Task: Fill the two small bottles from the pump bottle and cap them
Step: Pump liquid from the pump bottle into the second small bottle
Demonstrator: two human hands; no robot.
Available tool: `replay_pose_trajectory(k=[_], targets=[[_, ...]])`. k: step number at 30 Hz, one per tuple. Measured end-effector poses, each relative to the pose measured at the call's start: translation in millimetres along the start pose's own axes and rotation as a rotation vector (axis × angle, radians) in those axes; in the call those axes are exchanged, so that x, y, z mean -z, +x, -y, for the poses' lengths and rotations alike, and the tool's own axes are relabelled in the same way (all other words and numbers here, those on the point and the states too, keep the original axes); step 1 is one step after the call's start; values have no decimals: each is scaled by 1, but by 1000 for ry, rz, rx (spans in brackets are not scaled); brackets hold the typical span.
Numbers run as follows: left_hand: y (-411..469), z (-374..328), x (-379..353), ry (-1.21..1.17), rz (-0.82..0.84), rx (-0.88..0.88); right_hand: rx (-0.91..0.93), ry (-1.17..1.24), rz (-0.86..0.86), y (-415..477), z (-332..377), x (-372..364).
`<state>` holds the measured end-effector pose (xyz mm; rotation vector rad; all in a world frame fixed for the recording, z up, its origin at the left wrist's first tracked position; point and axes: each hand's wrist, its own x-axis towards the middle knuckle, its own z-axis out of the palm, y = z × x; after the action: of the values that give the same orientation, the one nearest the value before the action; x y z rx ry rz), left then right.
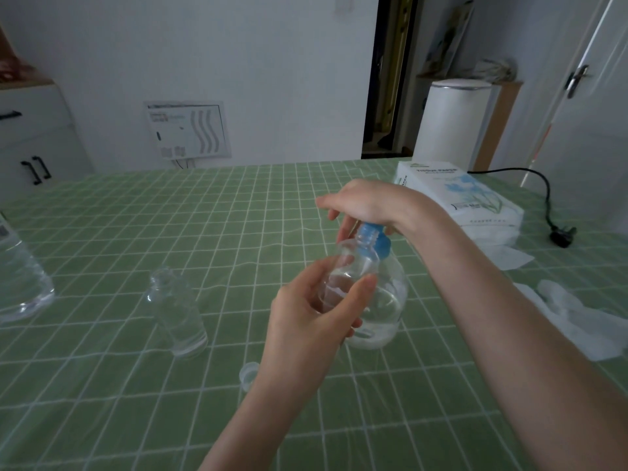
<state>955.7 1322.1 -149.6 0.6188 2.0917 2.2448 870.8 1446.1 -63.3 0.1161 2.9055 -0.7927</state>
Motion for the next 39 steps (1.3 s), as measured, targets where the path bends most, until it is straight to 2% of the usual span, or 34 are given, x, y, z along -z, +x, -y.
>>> replay_pose_trajectory(k=[14,26,39], targets=[[0,4,1,8,-2,13,-13,48,19,3,-6,-9],[1,2,0,-7,0,-8,-2,-10,-52,3,-1,-2],[0,5,0,7,1,11,-23,40,13,3,-5,-8]])
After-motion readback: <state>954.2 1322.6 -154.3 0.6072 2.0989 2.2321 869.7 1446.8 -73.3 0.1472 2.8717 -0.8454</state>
